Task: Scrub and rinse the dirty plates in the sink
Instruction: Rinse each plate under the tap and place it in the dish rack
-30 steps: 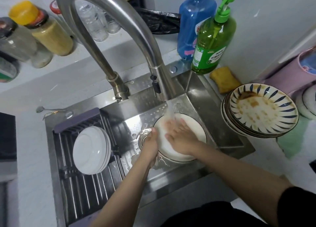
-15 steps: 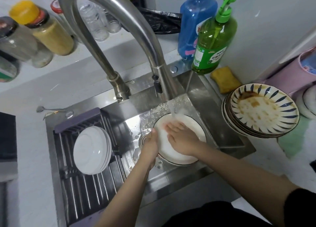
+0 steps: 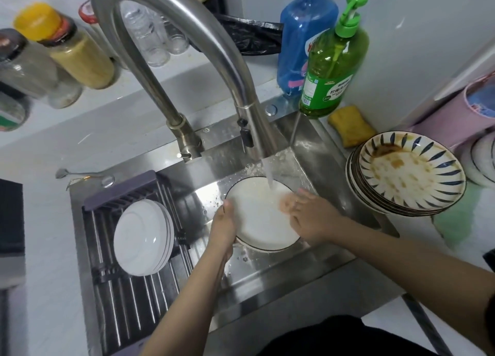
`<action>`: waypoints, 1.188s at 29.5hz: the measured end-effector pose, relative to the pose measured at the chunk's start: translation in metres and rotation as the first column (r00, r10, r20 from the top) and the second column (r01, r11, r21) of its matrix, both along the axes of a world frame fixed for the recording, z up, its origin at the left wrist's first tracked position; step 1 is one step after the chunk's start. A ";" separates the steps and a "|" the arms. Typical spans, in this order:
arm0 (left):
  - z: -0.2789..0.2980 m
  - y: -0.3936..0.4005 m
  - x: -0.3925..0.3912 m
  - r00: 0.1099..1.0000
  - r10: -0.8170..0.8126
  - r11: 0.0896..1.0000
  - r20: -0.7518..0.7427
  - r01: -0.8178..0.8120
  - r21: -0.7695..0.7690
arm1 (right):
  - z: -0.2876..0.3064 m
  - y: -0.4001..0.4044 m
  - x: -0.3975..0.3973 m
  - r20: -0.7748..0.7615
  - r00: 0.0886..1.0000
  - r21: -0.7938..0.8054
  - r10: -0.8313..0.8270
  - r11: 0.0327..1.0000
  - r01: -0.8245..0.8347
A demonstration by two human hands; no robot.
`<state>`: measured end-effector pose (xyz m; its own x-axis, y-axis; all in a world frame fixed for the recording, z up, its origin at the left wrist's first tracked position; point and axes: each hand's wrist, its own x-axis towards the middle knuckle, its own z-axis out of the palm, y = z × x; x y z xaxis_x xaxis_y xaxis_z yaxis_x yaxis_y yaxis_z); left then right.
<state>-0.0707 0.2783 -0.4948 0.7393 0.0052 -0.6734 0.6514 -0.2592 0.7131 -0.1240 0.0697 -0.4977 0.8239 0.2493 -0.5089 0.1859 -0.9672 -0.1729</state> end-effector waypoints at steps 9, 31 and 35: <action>-0.003 -0.008 0.007 1.000 -0.003 0.996 0.019 0.002 0.086 | 0.011 0.076 0.001 -0.388 0.911 0.600 -0.138 0.712 0.364; 0.024 -0.030 0.029 0.978 -0.022 0.974 -0.206 -0.025 -0.224 | 0.024 0.033 -0.022 0.154 0.811 0.595 -0.565 0.708 0.380; 0.014 -0.041 0.013 0.940 -0.325 0.945 0.101 0.328 -0.006 | 0.035 0.030 0.001 -0.270 0.584 0.709 -0.766 0.252 0.659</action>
